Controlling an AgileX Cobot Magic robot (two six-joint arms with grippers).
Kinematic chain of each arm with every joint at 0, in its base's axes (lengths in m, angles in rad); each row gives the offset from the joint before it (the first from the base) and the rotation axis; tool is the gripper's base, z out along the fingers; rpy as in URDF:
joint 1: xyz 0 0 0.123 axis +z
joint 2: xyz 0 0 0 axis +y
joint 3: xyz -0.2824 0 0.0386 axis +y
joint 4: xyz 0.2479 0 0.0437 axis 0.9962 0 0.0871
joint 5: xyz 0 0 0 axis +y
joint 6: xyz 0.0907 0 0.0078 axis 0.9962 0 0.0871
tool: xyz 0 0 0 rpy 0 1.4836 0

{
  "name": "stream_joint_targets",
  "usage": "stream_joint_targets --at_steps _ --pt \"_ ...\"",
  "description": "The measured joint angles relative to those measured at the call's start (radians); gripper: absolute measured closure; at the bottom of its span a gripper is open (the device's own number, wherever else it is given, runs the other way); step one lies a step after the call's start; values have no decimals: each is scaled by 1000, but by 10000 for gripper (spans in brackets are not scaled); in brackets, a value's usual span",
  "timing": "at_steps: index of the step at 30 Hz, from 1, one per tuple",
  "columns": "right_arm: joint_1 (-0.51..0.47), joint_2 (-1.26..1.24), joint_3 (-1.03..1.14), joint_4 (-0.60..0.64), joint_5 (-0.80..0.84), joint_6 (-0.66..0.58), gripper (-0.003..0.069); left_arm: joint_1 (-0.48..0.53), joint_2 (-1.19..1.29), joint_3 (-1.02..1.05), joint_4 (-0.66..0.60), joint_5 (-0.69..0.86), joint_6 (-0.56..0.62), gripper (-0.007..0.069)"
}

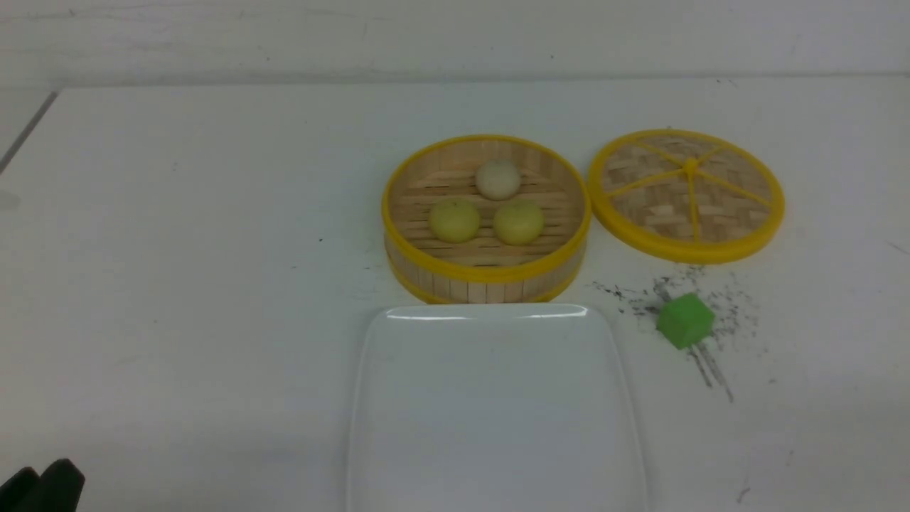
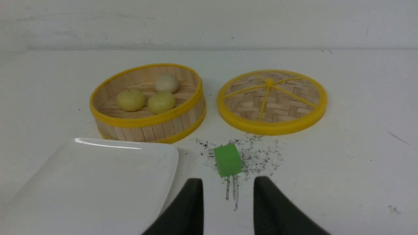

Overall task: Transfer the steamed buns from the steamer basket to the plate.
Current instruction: Use the right arm to grab the steamed stuffed bun that is closest to it

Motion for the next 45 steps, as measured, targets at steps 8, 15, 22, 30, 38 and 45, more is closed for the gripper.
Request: stream_joint_targets --at_steps 8,15,22,30,38,45 --pt "0 0 0 38 0 -55 419 0 0 0 -88 -38 -129 382" --pt "0 0 0 38 42 -64 419 0 0 0 -158 -42 -208 382" --pt "0 7 -5 75 88 -152 419 -35 0 -60 -218 -26 -172 371" --pt "0 277 -109 115 73 -197 419 -92 83 -327 -219 123 -19 377" --pt "0 730 -416 303 63 -427 419 -93 262 -439 -203 130 70 393" --pt "0 1201 -910 375 264 -499 419 -93 360 -439 -200 89 130 393"
